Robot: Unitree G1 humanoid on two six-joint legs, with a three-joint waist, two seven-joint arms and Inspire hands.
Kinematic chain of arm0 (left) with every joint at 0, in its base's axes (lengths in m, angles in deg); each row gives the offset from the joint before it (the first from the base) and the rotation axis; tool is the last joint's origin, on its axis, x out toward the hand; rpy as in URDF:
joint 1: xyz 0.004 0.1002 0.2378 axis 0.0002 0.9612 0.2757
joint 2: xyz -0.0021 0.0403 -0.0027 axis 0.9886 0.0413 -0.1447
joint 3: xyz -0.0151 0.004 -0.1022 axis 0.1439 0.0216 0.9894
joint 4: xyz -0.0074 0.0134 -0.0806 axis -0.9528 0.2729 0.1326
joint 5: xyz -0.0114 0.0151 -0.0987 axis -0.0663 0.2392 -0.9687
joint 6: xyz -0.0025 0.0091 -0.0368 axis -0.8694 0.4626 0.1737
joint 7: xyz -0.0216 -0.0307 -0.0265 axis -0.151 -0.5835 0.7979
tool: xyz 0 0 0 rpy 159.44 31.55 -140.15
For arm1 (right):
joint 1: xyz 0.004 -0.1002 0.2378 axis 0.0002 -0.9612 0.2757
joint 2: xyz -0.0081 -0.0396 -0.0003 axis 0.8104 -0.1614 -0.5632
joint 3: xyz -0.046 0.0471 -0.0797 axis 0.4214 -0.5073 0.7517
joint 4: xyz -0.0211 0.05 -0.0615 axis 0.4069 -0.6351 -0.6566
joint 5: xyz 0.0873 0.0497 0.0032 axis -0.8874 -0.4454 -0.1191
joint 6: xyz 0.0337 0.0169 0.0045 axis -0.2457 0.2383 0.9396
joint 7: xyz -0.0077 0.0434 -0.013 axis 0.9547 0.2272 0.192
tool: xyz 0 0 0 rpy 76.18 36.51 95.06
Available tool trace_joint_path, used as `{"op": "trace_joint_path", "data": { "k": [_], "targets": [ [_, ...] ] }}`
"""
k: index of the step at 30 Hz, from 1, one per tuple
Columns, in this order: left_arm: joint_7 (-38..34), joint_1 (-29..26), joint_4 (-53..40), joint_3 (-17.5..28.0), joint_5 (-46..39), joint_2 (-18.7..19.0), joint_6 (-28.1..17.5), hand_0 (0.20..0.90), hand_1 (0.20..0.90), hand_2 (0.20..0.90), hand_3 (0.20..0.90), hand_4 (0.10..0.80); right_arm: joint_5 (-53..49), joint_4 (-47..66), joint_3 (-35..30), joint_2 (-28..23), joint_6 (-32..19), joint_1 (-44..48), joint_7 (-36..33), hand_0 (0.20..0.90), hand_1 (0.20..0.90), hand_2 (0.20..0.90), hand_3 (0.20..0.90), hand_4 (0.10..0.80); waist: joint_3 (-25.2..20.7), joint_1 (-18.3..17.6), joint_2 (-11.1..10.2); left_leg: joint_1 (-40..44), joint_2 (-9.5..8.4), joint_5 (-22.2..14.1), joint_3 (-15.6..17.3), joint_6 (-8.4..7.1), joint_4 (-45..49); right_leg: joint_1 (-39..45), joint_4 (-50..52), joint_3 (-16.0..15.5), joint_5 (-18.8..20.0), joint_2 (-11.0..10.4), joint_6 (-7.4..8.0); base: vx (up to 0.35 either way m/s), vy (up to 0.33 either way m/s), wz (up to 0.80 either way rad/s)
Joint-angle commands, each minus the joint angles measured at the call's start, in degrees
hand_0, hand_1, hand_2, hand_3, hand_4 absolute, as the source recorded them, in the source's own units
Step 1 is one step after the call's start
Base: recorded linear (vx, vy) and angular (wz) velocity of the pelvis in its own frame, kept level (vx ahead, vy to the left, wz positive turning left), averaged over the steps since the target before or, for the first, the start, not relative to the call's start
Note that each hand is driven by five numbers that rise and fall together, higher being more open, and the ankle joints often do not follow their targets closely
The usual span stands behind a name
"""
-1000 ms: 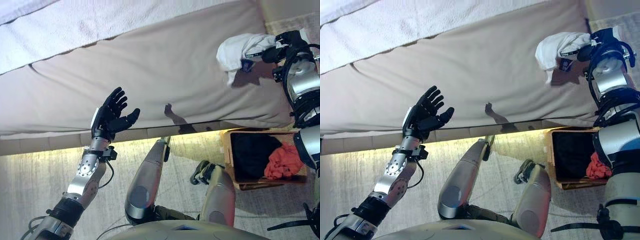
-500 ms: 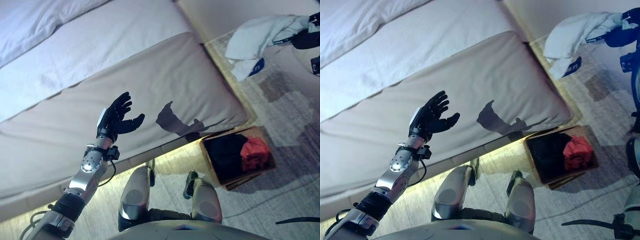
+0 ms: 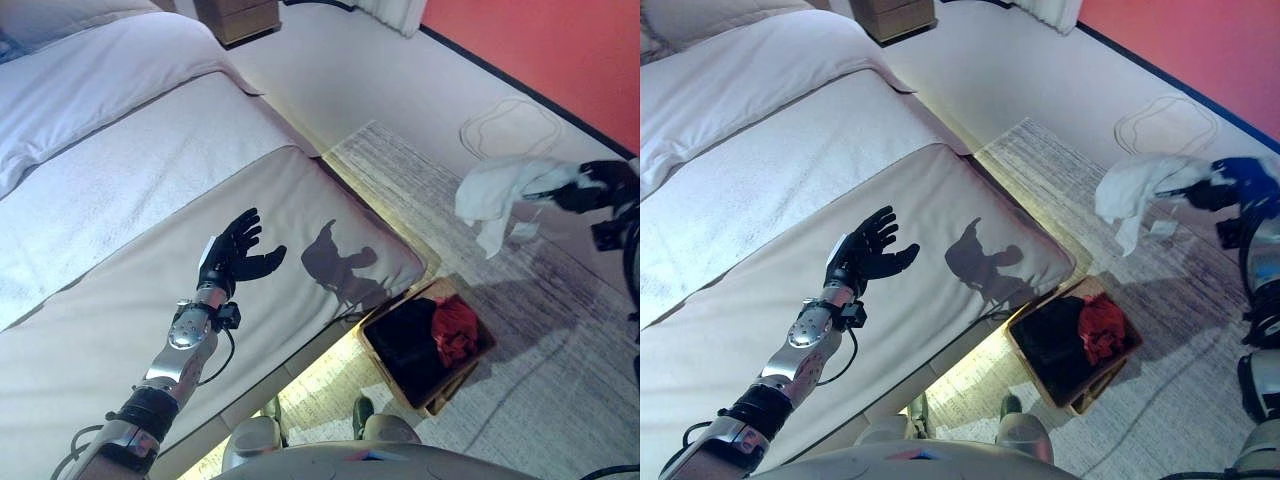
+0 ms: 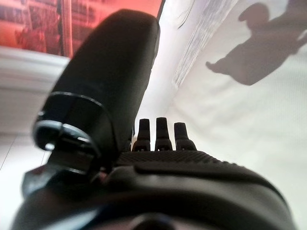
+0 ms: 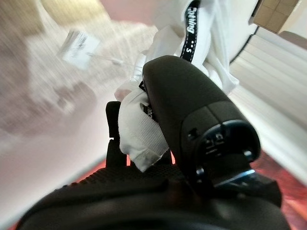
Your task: Pick up the clothes from the bed and place them into the basket
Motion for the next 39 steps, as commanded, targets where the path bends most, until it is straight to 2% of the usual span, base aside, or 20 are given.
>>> {"op": "trace_joint_path", "data": {
  "k": [1, 4, 8, 12, 24, 25, 26, 27, 39],
  "targets": [
    [0.6, -2.6, -0.5, 1.1, 2.4, -1.7, -4.7, 0.900, 0.900, 0.900, 0.900, 0.800, 0.1, 4.7, -1.7, 0.9, -3.3, -0.4, -3.8, 0.300, 0.300, 0.300, 0.200, 0.100, -6.8, -0.7, 0.7, 0.0, 3.92, -5.3, 1.8, -3.05, 0.2, -5.9, -1.5, 2.9, 4.7, 1.7, 0.33, -0.013, -0.047, -0.25],
    [1.2, -3.2, 0.7, 0.9, 3.6, -2.4, -4.1, 0.900, 0.900, 0.900, 0.900, 0.800, 0.3, 6.5, -2.2, 4.5, -3.3, -4.4, -5.0, 0.300, 0.300, 0.300, 0.200, 0.100, -6.7, -1.9, 0.9, 0.4, 4.14, -5.7, 2.8, -2.98, 0.5, -6.3, -1.2, 4.0, 4.6, 2.3, 0.20, -0.014, -0.067, -0.24],
    [1.9, -3.6, 1.4, -0.4, 4.0, -3.0, -4.1, 0.900, 0.900, 0.900, 0.900, 0.800, 1.1, 1.3, -1.9, 7.5, -4.7, -5.8, -4.2, 0.300, 0.300, 0.300, 0.200, 0.100, -6.5, -2.7, 1.8, 0.7, 4.37, -6.2, 4.1, -3.17, 1.2, -6.3, -1.8, 4.9, 4.9, 2.7, 0.16, 0.000, -0.045, -0.12],
    [2.4, -4.4, 2.7, -1.6, 4.0, -3.8, -4.6, 0.900, 0.900, 0.900, 0.900, 0.800, 0.8, -5.1, -1.3, 8.8, -6.3, -4.3, -4.0, 0.300, 0.300, 0.300, 0.200, 0.100, -6.3, -2.8, 2.9, 0.9, 4.57, -6.4, 4.7, -3.40, 1.5, -6.2, -2.1, 5.0, 4.9, 2.9, 0.11, 0.010, -0.035, -0.13],
    [2.0, -5.4, 4.6, -2.9, 3.9, -4.9, -6.4, 0.900, 0.900, 0.900, 0.900, 0.800, 2.1, -8.8, 0.0, 12.5, -6.7, -4.3, -6.1, 0.300, 0.300, 0.300, 0.200, 0.100, -5.9, -2.9, 4.8, 0.5, 4.68, -6.1, 4.8, -3.85, 1.1, -6.9, -2.8, 4.8, 5.3, 2.7, 0.24, 0.001, -0.008, -0.01],
    [2.1, -5.4, 4.6, -2.9, 4.0, -4.9, -6.4, 0.900, 0.900, 0.900, 0.900, 0.800, 2.3, -9.0, 0.1, 12.7, -6.6, -4.5, -6.3, 0.547, 0.547, 0.547, 0.488, 0.388, -5.9, -2.9, 4.9, 0.5, 4.66, -6.1, 4.8, -3.86, 1.1, -6.9, -2.8, 4.7, 5.4, 2.7, 0.27, 0.000, 0.000, 0.00],
    [1.9, -5.4, 4.5, -3.1, 4.1, -4.9, -6.1, 0.900, 0.900, 0.900, 0.900, 0.800, 2.4, -9.2, 0.2, 12.8, -6.6, -4.5, -6.4, 0.858, 0.858, 0.858, 0.851, 0.751, -5.9, -2.9, 5.0, 0.5, 4.67, -6.1, 4.8, -3.87, 1.0, -6.9, -2.9, 4.7, 5.4, 2.7, 0.27, 0.000, 0.000, 0.00],
    [1.7, -5.4, 4.6, -3.2, 4.3, -4.9, -5.9, 0.900, 0.900, 0.900, 0.900, 0.800, 2.3, -9.2, 0.3, 12.9, -6.5, -4.6, -6.4, 0.900, 0.900, 0.900, 0.900, 0.800, -5.8, -2.9, 5.0, 0.5, 4.66, -6.1, 4.7, -3.85, 1.0, -6.9, -2.9, 4.7, 5.3, 2.7, 0.27, 0.000, 0.000, 0.00],
    [1.1, -6.0, 5.2, -3.7, 4.4, -5.0, -6.0, 0.900, 0.900, 0.900, 0.900, 0.800, 3.0, -12.3, -0.4, 13.8, -3.9, -6.1, -8.1, 0.900, 0.900, 0.900, 0.900, 0.800, -5.4, -3.1, 5.3, 0.4, 4.77, -6.1, 4.4, -3.95, 0.9, -7.2, -2.9, 5.0, 5.3, 2.7, 0.33, 0.000, 0.000, 0.00]
  ]
}}
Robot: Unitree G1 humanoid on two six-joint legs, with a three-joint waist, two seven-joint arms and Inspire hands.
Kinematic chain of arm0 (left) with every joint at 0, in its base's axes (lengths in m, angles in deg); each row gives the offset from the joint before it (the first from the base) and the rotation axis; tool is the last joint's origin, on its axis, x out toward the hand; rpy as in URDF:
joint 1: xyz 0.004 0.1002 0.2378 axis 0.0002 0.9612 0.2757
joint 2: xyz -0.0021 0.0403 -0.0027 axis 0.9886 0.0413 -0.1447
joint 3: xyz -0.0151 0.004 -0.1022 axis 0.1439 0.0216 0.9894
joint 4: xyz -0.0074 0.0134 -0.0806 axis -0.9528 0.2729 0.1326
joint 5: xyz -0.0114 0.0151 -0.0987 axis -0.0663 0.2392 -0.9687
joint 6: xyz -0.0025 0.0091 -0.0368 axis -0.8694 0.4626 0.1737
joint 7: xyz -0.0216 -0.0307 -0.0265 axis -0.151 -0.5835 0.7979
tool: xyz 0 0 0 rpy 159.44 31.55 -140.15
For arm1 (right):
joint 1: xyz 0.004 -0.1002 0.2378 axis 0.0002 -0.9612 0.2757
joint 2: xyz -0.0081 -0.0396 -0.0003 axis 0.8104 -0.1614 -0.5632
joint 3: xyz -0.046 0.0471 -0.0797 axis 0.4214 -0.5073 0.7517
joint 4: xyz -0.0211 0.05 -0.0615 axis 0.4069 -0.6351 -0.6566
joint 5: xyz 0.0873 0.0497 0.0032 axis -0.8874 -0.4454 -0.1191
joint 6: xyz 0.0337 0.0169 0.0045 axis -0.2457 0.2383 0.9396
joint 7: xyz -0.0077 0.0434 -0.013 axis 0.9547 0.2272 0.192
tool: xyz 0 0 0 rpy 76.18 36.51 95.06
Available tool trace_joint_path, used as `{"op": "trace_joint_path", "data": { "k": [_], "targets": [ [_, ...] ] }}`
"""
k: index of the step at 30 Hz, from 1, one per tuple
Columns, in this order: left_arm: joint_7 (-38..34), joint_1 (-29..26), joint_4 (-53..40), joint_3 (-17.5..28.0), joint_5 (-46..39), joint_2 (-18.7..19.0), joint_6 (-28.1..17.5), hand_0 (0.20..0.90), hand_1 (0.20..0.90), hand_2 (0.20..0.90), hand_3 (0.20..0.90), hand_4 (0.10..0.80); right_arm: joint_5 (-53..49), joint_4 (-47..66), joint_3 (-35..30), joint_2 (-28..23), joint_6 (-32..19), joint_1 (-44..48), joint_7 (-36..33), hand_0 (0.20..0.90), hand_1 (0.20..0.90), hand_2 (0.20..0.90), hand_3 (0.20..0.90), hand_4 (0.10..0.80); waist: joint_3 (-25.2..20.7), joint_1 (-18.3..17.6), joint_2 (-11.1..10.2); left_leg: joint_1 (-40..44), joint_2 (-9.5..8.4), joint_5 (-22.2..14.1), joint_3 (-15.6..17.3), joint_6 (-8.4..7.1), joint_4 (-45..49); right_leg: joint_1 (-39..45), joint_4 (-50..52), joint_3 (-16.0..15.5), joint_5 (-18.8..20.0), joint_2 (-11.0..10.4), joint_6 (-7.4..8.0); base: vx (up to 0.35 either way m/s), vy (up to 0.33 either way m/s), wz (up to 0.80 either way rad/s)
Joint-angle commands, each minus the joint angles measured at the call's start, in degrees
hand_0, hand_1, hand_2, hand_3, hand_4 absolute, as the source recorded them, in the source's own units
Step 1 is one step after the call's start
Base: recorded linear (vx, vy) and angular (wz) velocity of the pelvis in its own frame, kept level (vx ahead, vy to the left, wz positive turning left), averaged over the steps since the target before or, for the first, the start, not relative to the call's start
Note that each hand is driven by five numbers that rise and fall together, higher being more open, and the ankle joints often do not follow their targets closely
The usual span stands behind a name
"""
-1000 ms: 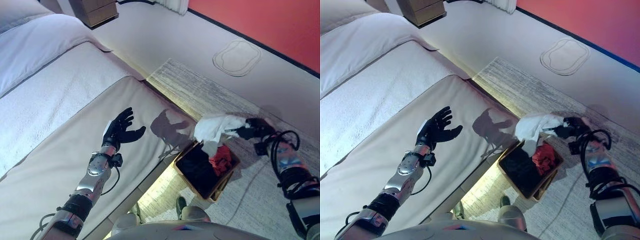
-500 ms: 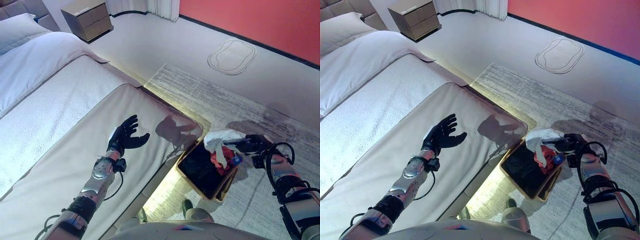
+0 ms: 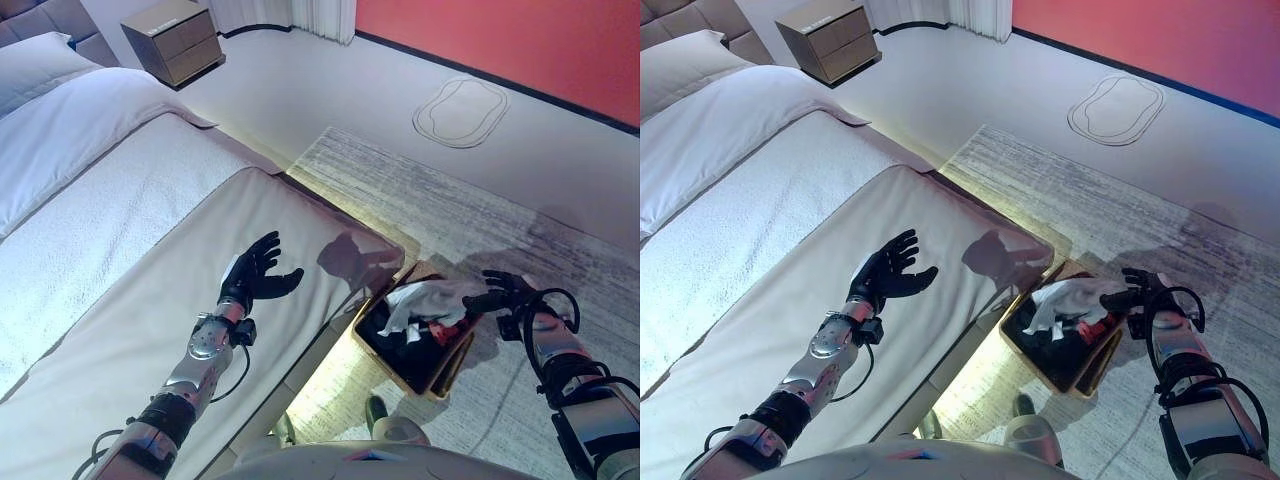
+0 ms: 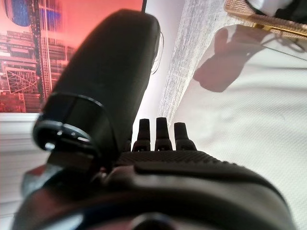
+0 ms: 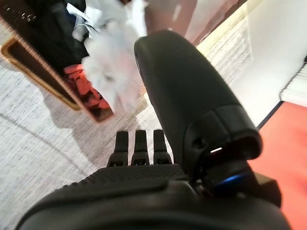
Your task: Pick up the clothes from the bed and place them into the basket
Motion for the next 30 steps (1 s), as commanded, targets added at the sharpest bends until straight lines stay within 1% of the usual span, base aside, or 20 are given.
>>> {"op": "trace_joint_path", "data": {
  "k": [1, 7, 11, 14, 15, 16, 18, 19, 20, 22, 24, 27, 30],
  "targets": [
    [-0.3, -5.7, -0.1, 0.4, 1.6, -0.9, -5.8, 0.900, 0.900, 0.900, 0.900, 0.800, 0.7, -3.3, -1.0, -2.1, -2.5, 4.8, -2.9, 0.900, 0.900, 0.900, 0.900, 0.800, -2.4, 1.2, 0.3, 1.2, 2.93, -6.6, 0.2, -3.17, 1.3, -5.9, 1.5, 1.0, 1.8, 0.7, 0.87, 0.000, 0.000, 0.00],
    [-0.1, -5.7, -0.4, 0.3, 1.5, -0.6, -5.9, 0.900, 0.900, 0.900, 0.900, 0.800, 0.2, -4.1, -1.4, -1.5, -3.1, 3.6, -2.9, 0.900, 0.900, 0.900, 0.900, 0.800, -2.4, 1.3, 0.4, 1.5, 2.96, -6.6, 0.0, -3.10, 1.2, -5.7, 1.6, 0.9, 1.8, 0.6, 0.89, 0.000, 0.000, 0.00],
    [-0.2, -5.4, -0.6, 0.4, 1.6, -0.6, -6.0, 0.900, 0.900, 0.900, 0.900, 0.800, -0.1, -1.6, -1.0, -1.5, -5.2, 3.6, -3.8, 0.900, 0.900, 0.900, 0.900, 0.800, -2.4, 1.3, 0.4, 1.7, 2.97, -6.6, -0.2, -3.09, 1.2, -5.4, 1.7, 0.9, 1.7, 0.6, 0.85, 0.000, 0.000, 0.00],
    [-0.7, -4.9, -0.3, 0.7, 1.6, -0.8, -6.0, 0.900, 0.900, 0.900, 0.900, 0.800, 0.1, 4.8, -0.4, -1.3, -6.2, 3.7, -5.7, 0.900, 0.900, 0.900, 0.900, 0.800, -2.4, 1.2, 0.3, 2.0, 2.91, -6.6, -0.5, -3.05, 1.1, -5.1, 1.8, 0.8, 1.6, 0.6, 0.72, 0.021, 0.015, 0.01],
    [-0.8, -4.5, -0.2, 1.0, 1.6, -1.0, -6.1, 0.900, 0.900, 0.900, 0.900, 0.800, 0.1, 8.4, -0.1, -1.2, -6.2, 3.4, -7.0, 0.900, 0.900, 0.900, 0.900, 0.800, -2.4, 1.1, 0.3, 2.1, 2.90, -6.5, -0.6, -3.05, 1.1, -5.0, 1.9, 0.8, 1.5, 0.6, 0.67, 0.049, 0.031, -0.01],
    [-1.2, -3.6, 0.1, 1.5, 1.9, -1.4, -6.4, 0.900, 0.900, 0.900, 0.900, 0.800, 0.8, 15.5, 0.4, -0.6, -6.1, 2.5, -8.9, 0.900, 0.900, 0.900, 0.900, 0.800, -2.5, 1.0, 0.3, 2.2, 2.88, -6.4, -0.9, -3.06, 0.9, -4.8, 2.0, 0.6, 1.3, 0.6, 0.58, 0.059, 0.041, -0.02],
    [-1.7, -2.6, 0.5, 2.1, 2.3, -2.1, -6.7, 0.900, 0.900, 0.900, 0.900, 0.800, 4.2, 21.9, 0.6, 0.3, -8.6, 0.5, -11.3, 0.900, 0.900, 0.900, 0.900, 0.800, -2.5, 1.0, 0.3, 2.2, 2.79, -6.2, -1.5, -3.07, 0.7, -4.4, 2.1, 0.1, 1.0, 0.5, 0.53, 0.058, 0.045, 0.02],
    [-1.8, -2.2, 0.7, 2.4, 2.6, -2.5, -6.8, 0.900, 0.900, 0.900, 0.900, 0.800, 6.5, 23.3, 0.5, 0.8, -10.2, -0.4, -12.0, 0.900, 0.900, 0.900, 0.900, 0.800, -2.5, 1.0, 0.3, 2.2, 2.77, -6.2, -1.9, -3.05, 0.6, -4.3, 2.2, 0.0, 0.8, 0.5, 0.51, 0.049, 0.038, 0.09],
    [-1.8, -1.3, 1.2, 2.8, 3.4, -3.3, -7.1, 0.900, 0.900, 0.900, 0.900, 0.800, 9.2, 26.6, 0.9, 1.7, -11.6, -2.2, -14.1, 0.900, 0.900, 0.900, 0.900, 0.800, -2.6, 1.5, 0.3, 1.9, 2.62, -6.0, -3.0, -2.92, 0.3, -4.2, 2.3, -0.4, 0.6, 0.5, 0.51, 0.033, 0.029, 0.19],
    [-3.0, 0.2, 1.1, 3.0, 4.4, -4.4, -7.2, 0.900, 0.900, 0.900, 0.900, 0.800, 13.6, 30.8, 1.8, 3.3, -14.1, -4.9, -16.0, 0.900, 0.900, 0.900, 0.900, 0.800, -2.8, 2.4, 0.2, 1.4, 2.26, -5.8, -4.8, -2.83, 0.1, -3.9, 2.0, -1.3, 0.4, 0.3, 0.55, 0.015, 0.022, 0.32],
    [-3.9, 1.7, 1.3, 3.2, 5.5, -5.1, -7.5, 0.900, 0.900, 0.900, 0.900, 0.800, 16.8, 33.0, 3.0, 4.7, -16.2, -6.8, -17.5, 0.900, 0.900, 0.900, 0.900, 0.800, -2.9, 3.3, -0.1, 0.9, 2.00, -5.6, -6.1, -2.81, 0.1, -3.4, 1.5, -2.3, 0.4, -0.1, 0.57, 0.004, 0.024, 0.28],
    [-4.7, 3.9, 1.9, 4.1, 6.9, -5.8, -8.0, 0.900, 0.900, 0.900, 0.900, 0.800, 20.6, 36.2, 4.2, 6.0, -19.1, -9.6, -17.2, 0.900, 0.900, 0.900, 0.900, 0.800, -3.0, 4.6, -0.5, 0.3, 1.80, -5.5, -7.7, -2.79, 0.1, -2.6, 1.1, -4.1, 0.1, -0.6, 0.64, 0.012, 0.028, 0.38],
    [-5.1, 6.0, 2.1, 5.6, 7.9, -5.8, -8.6, 0.900, 0.900, 0.900, 0.900, 0.800, 21.7, 39.0, 5.3, 6.3, -21.7, -12.4, -15.7, 0.900, 0.900, 0.900, 0.900, 0.800, -3.4, 6.0, -1.0, -0.2, 1.64, -5.3, -9.0, -2.79, 0.1, -1.6, 0.9, -6.4, -0.4, -0.9, 0.72, 0.033, 0.019, 0.37]
  ]
}}
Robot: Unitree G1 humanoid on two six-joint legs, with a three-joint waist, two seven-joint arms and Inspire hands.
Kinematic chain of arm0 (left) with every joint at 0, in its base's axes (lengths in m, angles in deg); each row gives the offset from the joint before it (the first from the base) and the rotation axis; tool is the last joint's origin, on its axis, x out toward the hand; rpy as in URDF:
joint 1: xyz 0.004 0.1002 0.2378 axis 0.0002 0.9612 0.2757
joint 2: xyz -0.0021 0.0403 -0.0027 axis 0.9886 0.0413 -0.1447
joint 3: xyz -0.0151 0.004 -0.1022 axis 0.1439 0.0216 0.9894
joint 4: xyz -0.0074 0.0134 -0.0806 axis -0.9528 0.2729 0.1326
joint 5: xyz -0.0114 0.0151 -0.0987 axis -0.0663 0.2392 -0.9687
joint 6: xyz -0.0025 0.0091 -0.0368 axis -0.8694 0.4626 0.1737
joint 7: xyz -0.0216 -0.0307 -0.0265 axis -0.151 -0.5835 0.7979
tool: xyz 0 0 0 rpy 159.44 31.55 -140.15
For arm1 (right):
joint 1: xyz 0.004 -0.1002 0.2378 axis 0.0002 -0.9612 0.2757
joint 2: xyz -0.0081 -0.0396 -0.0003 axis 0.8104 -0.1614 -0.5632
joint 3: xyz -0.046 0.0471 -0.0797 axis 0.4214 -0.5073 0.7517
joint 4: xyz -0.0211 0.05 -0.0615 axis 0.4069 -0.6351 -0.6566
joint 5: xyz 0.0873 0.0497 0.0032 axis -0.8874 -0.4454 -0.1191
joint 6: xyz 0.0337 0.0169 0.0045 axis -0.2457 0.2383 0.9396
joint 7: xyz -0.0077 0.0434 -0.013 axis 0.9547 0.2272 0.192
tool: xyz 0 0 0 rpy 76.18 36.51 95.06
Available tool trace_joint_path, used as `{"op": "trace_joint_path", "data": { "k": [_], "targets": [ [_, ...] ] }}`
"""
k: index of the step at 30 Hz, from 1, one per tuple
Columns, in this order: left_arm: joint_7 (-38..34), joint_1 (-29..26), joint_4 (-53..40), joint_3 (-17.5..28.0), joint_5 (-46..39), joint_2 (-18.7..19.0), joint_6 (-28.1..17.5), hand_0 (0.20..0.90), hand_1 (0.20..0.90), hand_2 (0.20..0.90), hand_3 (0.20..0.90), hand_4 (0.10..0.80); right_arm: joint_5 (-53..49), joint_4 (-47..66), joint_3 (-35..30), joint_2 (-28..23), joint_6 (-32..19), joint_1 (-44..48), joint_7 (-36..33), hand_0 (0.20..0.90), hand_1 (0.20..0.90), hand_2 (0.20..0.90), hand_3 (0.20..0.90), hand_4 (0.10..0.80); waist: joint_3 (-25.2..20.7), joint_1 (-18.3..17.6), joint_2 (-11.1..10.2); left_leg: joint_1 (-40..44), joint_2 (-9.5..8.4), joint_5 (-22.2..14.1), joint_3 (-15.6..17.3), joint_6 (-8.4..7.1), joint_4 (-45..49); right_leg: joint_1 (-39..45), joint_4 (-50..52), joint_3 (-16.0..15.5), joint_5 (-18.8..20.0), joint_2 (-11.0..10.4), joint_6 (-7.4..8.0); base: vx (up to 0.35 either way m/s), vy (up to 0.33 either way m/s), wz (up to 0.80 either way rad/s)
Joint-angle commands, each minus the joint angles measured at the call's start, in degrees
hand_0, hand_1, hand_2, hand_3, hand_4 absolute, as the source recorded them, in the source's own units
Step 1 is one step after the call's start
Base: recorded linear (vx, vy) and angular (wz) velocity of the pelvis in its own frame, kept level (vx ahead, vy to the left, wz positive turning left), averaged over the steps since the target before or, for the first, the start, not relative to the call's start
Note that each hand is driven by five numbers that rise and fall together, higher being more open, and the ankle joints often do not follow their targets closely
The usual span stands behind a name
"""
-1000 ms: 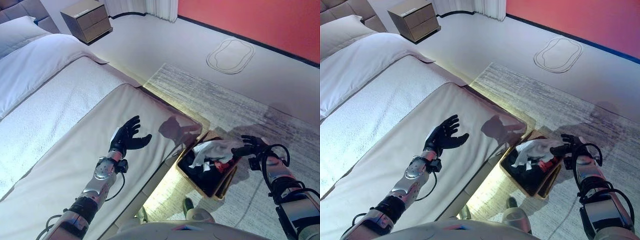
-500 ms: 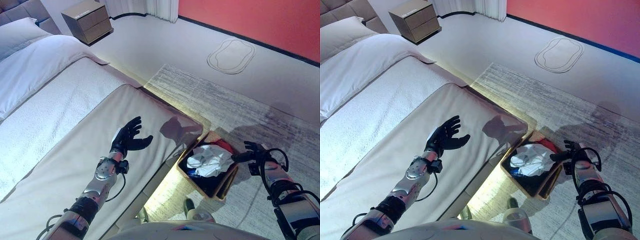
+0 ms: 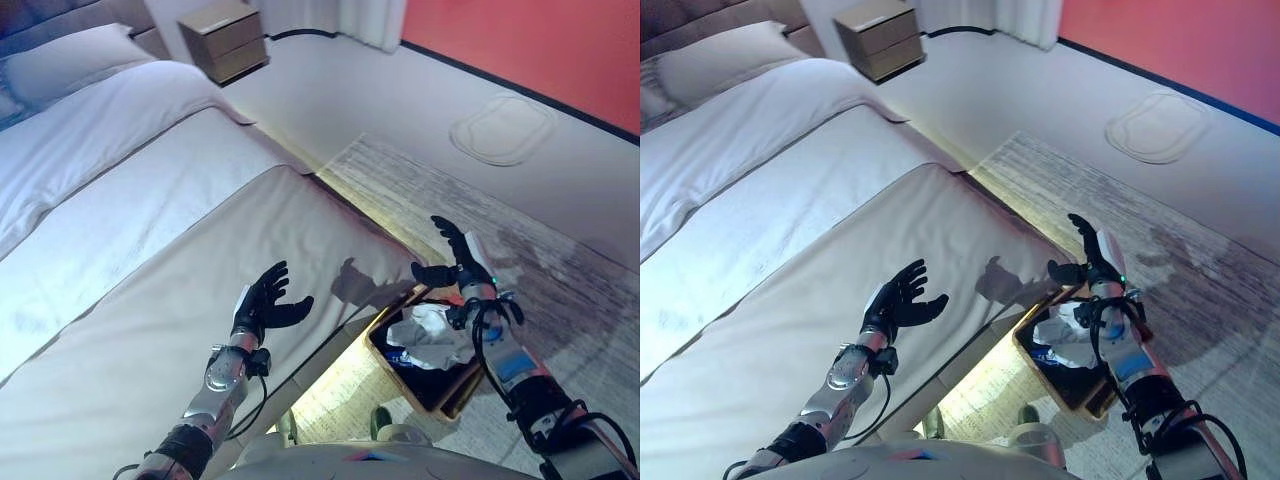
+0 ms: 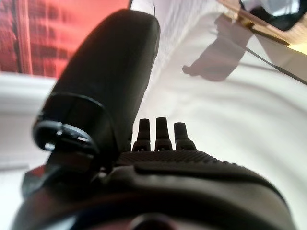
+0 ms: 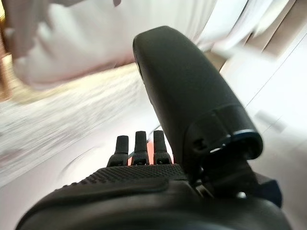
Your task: Pick up the clothes from the bed and place them into the basket
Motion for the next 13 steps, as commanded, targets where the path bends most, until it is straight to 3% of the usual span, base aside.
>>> {"op": "trace_joint_path", "data": {
  "k": [1, 13],
  "targets": [
    [-0.6, -2.4, 0.3, 4.9, 3.7, 1.2, -8.0, 0.900, 0.900, 0.900, 0.900, 0.800, 3.2, 6.5, -1.0, -0.5, -7.8, 1.0, -0.4, 0.900, 0.900, 0.900, 0.900, 0.800, -3.0, 2.1, -2.1, 2.1, 1.71, -7.0, -1.1, -1.67, 0.1, -3.1, 1.2, 0.2, -0.5, -1.1, 0.91, 0.044, 0.019, 0.37],
    [6.7, -0.2, -0.9, 6.3, 2.2, 4.3, -3.5, 0.900, 0.900, 0.900, 0.900, 0.800, 3.7, 8.8, 2.1, -1.6, -8.2, -1.9, 3.9, 0.900, 0.900, 0.900, 0.900, 0.800, -3.0, 5.8, -3.8, 1.7, 1.00, -6.6, -4.0, -1.50, 0.1, -0.7, 1.6, -4.3, -1.4, -1.6, 1.49, 0.017, -0.007, 0.19]
  ]
}}
